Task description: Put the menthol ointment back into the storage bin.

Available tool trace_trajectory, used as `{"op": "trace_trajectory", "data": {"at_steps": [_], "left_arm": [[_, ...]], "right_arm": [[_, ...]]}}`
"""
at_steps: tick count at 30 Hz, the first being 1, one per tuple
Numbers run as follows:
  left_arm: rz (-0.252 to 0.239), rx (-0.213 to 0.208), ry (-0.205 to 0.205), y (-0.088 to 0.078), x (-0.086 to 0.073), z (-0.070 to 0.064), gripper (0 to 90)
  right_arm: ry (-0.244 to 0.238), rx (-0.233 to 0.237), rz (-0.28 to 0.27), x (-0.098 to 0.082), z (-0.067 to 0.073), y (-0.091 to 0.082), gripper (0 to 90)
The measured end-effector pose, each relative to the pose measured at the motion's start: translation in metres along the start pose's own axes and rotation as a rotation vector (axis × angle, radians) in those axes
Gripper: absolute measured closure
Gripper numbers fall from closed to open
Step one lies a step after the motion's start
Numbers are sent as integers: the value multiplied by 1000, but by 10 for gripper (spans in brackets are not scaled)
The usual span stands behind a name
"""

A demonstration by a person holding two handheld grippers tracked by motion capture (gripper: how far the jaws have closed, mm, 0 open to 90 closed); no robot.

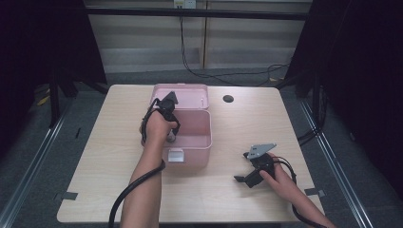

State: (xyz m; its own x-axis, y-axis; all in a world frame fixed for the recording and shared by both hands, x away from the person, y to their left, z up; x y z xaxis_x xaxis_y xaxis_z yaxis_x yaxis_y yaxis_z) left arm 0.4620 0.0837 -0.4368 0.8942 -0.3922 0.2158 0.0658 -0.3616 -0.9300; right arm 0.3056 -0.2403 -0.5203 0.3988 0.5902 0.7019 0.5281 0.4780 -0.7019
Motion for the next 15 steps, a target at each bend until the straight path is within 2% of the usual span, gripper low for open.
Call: {"op": "trace_trajectory", "data": {"at_steps": [15], "left_arm": [[-16,0,1,9,-1,0,501]], "right_arm": [[-1,-1,0,0,0,0,0]]}}
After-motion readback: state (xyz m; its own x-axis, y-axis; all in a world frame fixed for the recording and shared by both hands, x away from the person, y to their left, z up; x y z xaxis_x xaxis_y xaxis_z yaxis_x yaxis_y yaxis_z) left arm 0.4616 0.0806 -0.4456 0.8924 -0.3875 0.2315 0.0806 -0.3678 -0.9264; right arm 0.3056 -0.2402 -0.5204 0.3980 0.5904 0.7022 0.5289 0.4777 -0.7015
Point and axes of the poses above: each handheld gripper's, and its own axes: y roughly forward along the jaws, x roughly out of its top, z roughly to its left, the point moved 1 cm from there along y, roughly forward along the jaws, and after that the axes turned 12 degrees about -x, right-handed, at the moved point
